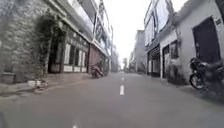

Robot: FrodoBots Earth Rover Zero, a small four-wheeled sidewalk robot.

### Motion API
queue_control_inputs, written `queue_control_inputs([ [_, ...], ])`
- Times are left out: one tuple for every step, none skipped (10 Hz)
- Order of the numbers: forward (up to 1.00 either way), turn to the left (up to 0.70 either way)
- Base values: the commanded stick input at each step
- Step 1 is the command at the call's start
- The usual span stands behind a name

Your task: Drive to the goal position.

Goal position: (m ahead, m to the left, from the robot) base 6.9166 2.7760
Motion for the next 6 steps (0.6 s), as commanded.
queue_control_inputs([
  [1.0, 0.0],
  [1.0, 0.0],
  [1.0, 0.0],
  [1.0, 0.0],
  [1.0, 0.0],
  [1.0, 0.0],
])
